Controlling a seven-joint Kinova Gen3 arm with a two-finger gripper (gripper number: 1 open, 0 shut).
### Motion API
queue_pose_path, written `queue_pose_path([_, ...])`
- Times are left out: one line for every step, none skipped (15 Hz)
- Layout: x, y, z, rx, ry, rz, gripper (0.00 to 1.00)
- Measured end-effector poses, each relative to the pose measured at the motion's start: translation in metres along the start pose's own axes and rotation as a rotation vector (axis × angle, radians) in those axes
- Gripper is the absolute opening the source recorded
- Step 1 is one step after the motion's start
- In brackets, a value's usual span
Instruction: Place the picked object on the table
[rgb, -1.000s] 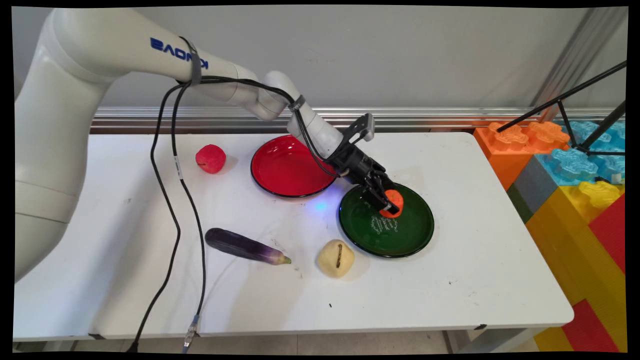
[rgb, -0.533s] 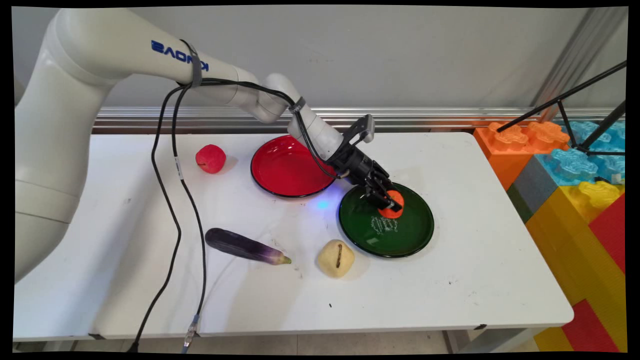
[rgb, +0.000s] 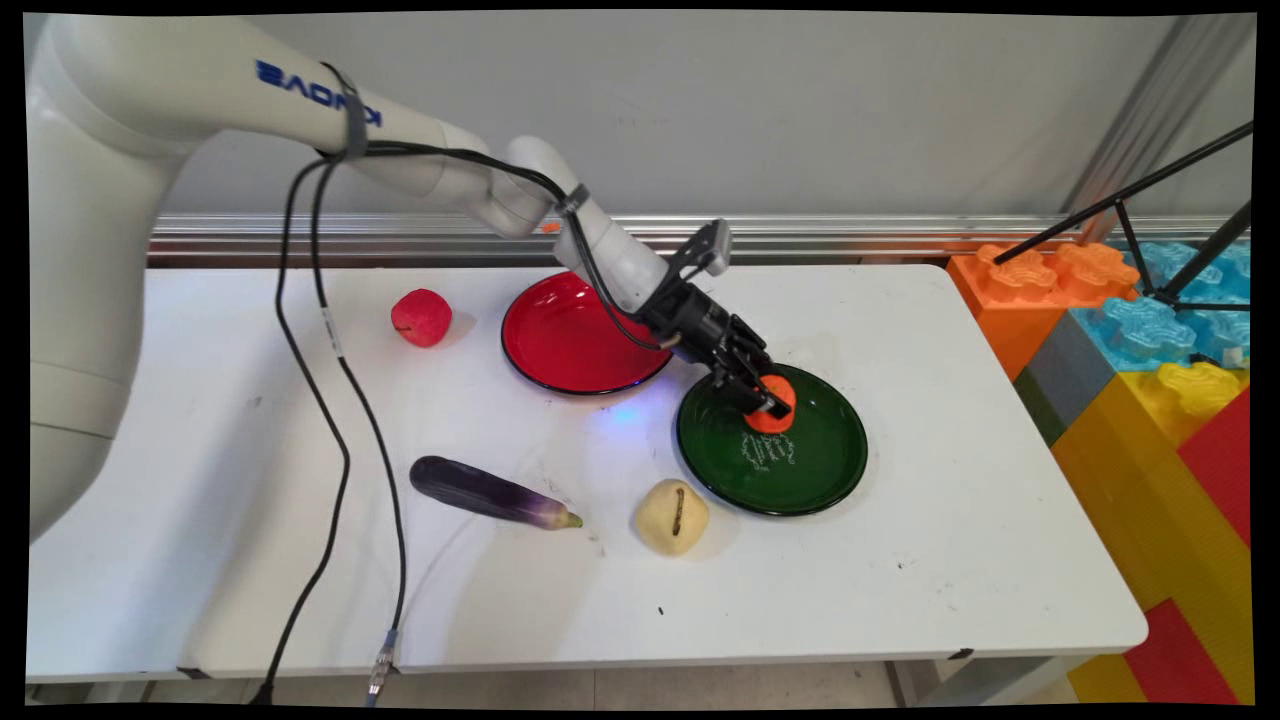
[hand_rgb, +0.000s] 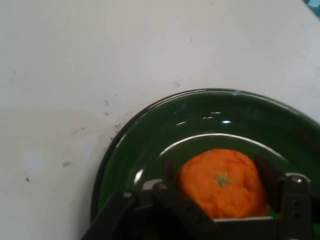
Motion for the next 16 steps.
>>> queue_pose_path([0.001, 0.003, -0.005, -0.001, 0.005, 0.0, 0.0])
queue_pose_path([0.002, 0.005, -0.011, -0.002, 0.01, 0.0, 0.0])
queue_pose_path([0.003, 0.009, -0.018, -0.002, 0.018, -0.001, 0.0])
queue_pose_path([0.004, 0.014, -0.028, -0.002, 0.026, -0.002, 0.0])
queue_pose_path([0.004, 0.018, -0.038, -0.002, 0.033, -0.003, 0.0])
queue_pose_path([0.004, 0.022, -0.047, -0.002, 0.038, -0.004, 0.0])
queue_pose_path([0.004, 0.026, -0.058, -0.002, 0.044, -0.005, 0.0])
queue_pose_path([0.003, 0.031, -0.07, -0.001, 0.05, -0.007, 0.0])
queue_pose_path([0.002, 0.035, -0.081, 0.001, 0.054, -0.01, 0.0])
queue_pose_path([0.0, 0.038, -0.091, 0.002, 0.058, -0.013, 0.0])
queue_pose_path([-0.002, 0.042, -0.103, 0.003, 0.062, -0.017, 0.0])
queue_pose_path([-0.005, 0.045, -0.112, 0.005, 0.064, -0.021, 0.0])
queue_pose_path([-0.008, 0.049, -0.123, 0.005, 0.066, -0.026, 0.0])
queue_pose_path([-0.013, 0.053, -0.133, 0.004, 0.066, -0.031, 0.0])
queue_pose_path([-0.017, 0.056, -0.141, 0.004, 0.065, -0.035, 0.0])
queue_pose_path([-0.02, 0.058, -0.146, 0.004, 0.064, -0.038, 0.0])
